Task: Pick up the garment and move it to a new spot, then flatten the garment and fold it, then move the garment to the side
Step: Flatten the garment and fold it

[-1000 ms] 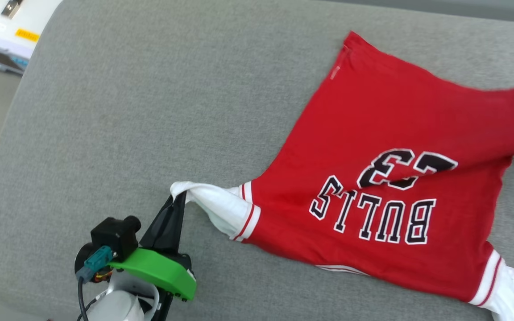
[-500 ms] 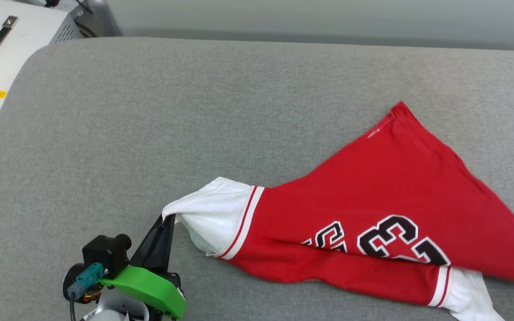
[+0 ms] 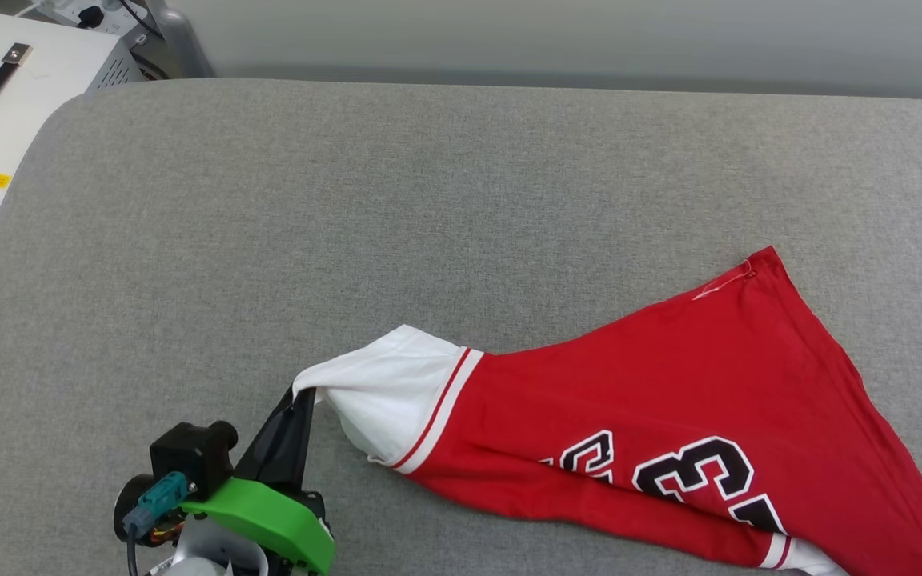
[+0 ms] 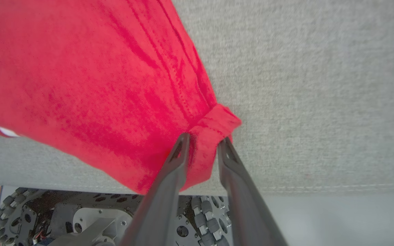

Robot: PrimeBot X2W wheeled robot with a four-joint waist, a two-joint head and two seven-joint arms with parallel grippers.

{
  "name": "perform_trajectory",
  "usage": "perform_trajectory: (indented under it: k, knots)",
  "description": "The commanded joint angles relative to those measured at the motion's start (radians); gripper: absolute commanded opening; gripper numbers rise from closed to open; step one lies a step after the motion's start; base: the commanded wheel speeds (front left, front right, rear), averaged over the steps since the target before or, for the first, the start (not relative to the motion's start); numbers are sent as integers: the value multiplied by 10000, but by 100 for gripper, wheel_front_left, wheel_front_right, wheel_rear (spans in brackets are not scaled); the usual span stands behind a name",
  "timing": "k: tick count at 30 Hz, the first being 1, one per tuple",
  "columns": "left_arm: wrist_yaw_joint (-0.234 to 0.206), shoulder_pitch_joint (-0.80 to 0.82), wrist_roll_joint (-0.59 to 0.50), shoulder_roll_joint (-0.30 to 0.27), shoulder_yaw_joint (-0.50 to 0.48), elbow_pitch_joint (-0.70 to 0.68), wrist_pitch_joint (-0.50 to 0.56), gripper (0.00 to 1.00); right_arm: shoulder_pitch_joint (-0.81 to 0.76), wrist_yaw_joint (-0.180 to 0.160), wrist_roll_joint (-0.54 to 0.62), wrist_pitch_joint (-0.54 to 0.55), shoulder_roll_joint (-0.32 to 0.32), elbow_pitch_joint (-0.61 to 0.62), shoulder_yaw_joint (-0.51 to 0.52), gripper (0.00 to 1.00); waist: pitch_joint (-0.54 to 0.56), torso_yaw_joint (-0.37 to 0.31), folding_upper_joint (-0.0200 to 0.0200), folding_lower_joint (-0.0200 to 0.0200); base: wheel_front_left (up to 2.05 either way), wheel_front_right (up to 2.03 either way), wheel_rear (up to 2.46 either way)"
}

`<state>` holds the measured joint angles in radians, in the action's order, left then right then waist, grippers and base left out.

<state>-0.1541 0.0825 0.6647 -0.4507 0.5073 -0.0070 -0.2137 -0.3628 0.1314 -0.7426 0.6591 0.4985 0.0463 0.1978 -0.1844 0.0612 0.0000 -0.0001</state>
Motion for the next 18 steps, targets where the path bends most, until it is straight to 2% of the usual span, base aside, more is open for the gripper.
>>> perform_trajectory:
  k: [1, 7, 10, 18]
  knots:
    - [-47, -80, 60, -59, -31, 5, -37, 0, 375, -7, 135, -117, 197, 274, 207, 100, -2, 1, 0, 1, 0, 0, 0]
    - [-24, 98, 17, -24, 37, -74, -25, 0, 1664, -7, 337, -243, 893, 1461, 630, 100, -158, 90, 0, 1, 0, 0, 0]
    - [31, 280, -15, 3, 81, -118, -7, 0, 2585, -7, 456, -84, 1288, 1866, 468, 100, -357, 198, 0, 1, 0, 0, 0]
    - [180, 847, -155, 139, 205, -148, -24, 0, 5592, -7, 708, 1254, 2050, 1523, -1531, 100, -931, 588, 0, 1, 0, 0, 0]
